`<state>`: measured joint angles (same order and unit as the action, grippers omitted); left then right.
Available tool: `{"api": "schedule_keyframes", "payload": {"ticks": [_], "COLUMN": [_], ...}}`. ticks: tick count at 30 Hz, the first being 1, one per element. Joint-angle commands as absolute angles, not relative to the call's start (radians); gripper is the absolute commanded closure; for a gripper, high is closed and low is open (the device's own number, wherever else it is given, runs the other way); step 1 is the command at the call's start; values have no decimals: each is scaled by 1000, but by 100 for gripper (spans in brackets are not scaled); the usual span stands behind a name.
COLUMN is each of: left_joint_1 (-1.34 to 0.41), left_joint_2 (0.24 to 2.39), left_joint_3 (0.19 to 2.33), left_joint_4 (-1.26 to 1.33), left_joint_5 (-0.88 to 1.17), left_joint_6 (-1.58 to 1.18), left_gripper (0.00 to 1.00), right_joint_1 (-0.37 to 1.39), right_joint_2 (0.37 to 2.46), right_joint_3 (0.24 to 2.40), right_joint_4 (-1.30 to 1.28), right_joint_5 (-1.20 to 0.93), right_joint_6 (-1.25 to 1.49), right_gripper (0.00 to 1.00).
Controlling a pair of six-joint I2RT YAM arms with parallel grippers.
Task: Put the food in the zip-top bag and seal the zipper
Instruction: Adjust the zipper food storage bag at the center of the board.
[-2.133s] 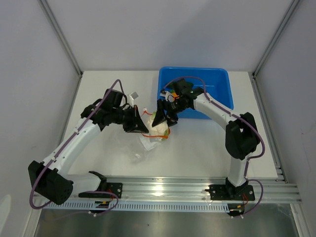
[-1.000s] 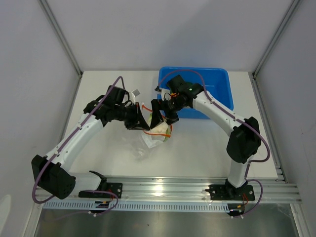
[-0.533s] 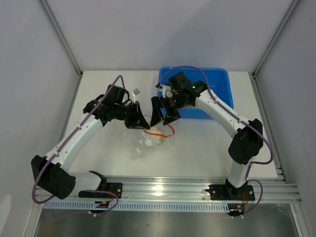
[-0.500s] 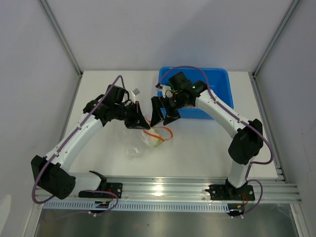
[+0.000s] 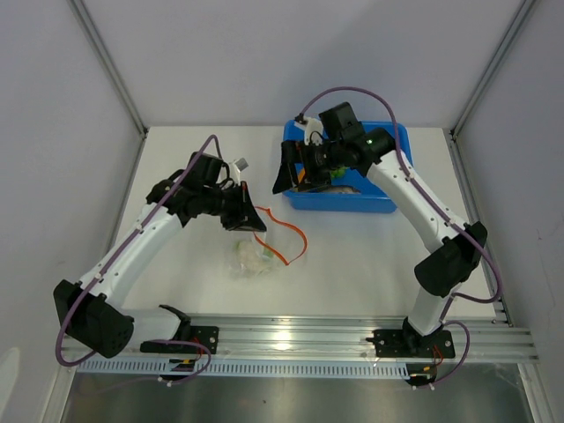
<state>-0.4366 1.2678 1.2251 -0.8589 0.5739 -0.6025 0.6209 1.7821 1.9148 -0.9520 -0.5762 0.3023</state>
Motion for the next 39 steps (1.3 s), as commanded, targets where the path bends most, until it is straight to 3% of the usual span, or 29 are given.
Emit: {"api": "schedule_keyframes", "payload": {"ticks": [1,8,15,26,29,30,33,35,39], "left_joint_1": [-440,-440,-440,-440,-440,-440,-442,-440,-440], "left_joint_2": [1232,1235,1259,1266,1264,1262,1261,1258,1258], "left_joint_3": [1226,1229,1238,1246,1244,1243,1233,1223,1206], "left_joint_4": [-850,-854,-842,-842,-842,-842,-842,-838,-841], "left_joint_5": [577,577,589,592,588,588,580,578,568], "left_joint_6": [-571,-549,-545,-557,-558,-558,-557,-558,-546], "left_gripper": [99,99,99,99,99,99,99,99,99], "right_joint_1": [572,540,575,626,638,641,641,641,643], "right_joint_2": [1749,1750,1651,1698,1720,1733,1753,1766,1801], "right_joint_3": [1964,1823,1594,1422,1413,1411,1419,1451,1581], "right_joint_4": [-931,-1037,-976,-836,-793,-781,-746,-744,-814], "right_joint_5": [-486,-552,-551,-574,-575,-574,-571,-563,-506], "right_joint_6": [356,296,261,285,288,288,293,282,239], "right_gripper": [3,13,18,37,47,61,89,100,100]}}
